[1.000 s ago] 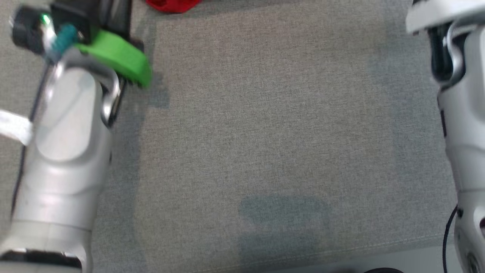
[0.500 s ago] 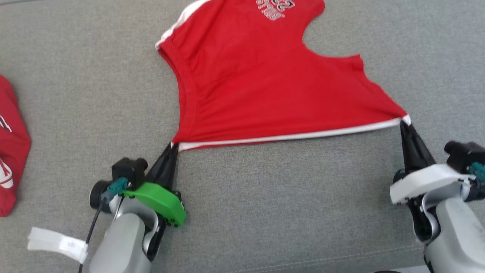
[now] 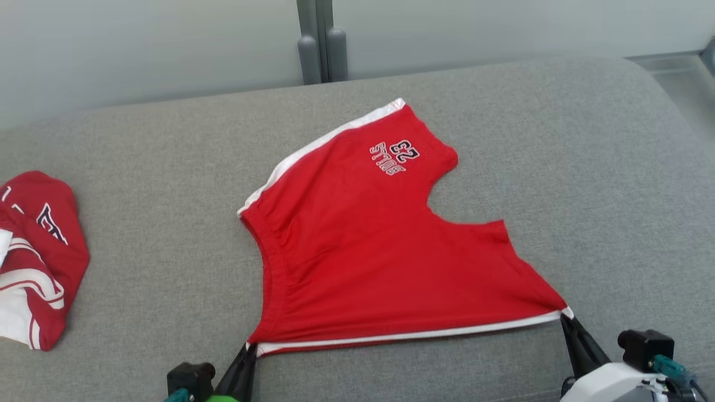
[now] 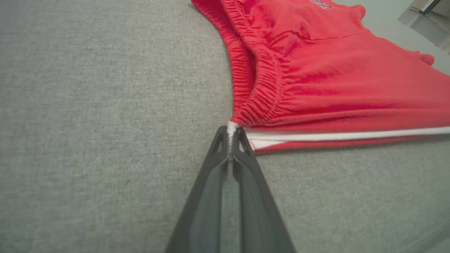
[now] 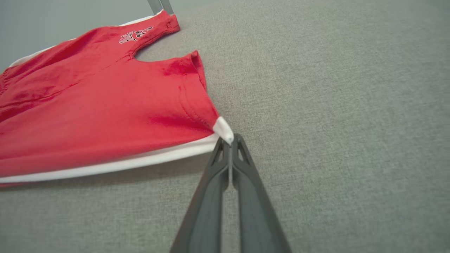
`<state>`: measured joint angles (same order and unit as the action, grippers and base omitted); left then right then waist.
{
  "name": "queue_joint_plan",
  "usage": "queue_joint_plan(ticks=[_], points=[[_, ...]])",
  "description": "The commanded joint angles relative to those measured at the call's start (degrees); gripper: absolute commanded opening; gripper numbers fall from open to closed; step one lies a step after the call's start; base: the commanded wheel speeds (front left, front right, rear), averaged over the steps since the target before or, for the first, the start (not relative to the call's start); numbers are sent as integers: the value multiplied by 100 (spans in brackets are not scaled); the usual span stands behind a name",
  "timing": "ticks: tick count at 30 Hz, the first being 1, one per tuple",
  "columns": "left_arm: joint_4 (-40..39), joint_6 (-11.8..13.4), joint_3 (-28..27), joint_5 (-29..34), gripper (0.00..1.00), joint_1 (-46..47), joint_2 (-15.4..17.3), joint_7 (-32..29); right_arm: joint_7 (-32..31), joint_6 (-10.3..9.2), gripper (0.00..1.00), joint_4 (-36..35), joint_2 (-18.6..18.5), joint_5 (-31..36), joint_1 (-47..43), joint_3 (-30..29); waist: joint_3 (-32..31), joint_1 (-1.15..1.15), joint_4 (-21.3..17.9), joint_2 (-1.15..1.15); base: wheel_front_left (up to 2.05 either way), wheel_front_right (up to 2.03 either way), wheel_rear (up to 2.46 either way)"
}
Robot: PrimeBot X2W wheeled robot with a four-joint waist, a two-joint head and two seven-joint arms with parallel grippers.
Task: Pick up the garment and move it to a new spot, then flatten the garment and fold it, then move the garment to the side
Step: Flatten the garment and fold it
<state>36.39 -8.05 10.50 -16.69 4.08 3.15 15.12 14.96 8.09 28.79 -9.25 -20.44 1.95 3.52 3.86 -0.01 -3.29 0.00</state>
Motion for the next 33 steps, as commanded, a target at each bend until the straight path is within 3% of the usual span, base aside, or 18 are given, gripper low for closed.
queue_joint_plan(ticks=[1,8,15,27,33], points=[[7,105,-209,20,0,-99,211,3,35,-110,0,12,-162,-2,-79,-167,-340,1,-13,0,0,0,0],[-680,106,-326,-13,0,-605,136,16,34,-109,0,-348,-191,59,-355,-211,-378,1,121,0,0,0,0],[-1561,90,-11,-298,0,-146,87,16,33,-101,0,-596,-452,206,565,-79,60,1,374,0,0,0,0],[-871,68,365,-175,0,1751,4,9,27,-69,0,840,-902,401,3417,754,1301,1,1069,0,0,0,0],[-545,83,612,-452,0,2522,-8,10,27,-69,0,1579,-1052,591,4464,1040,1891,1,1385,0,0,0,0]])
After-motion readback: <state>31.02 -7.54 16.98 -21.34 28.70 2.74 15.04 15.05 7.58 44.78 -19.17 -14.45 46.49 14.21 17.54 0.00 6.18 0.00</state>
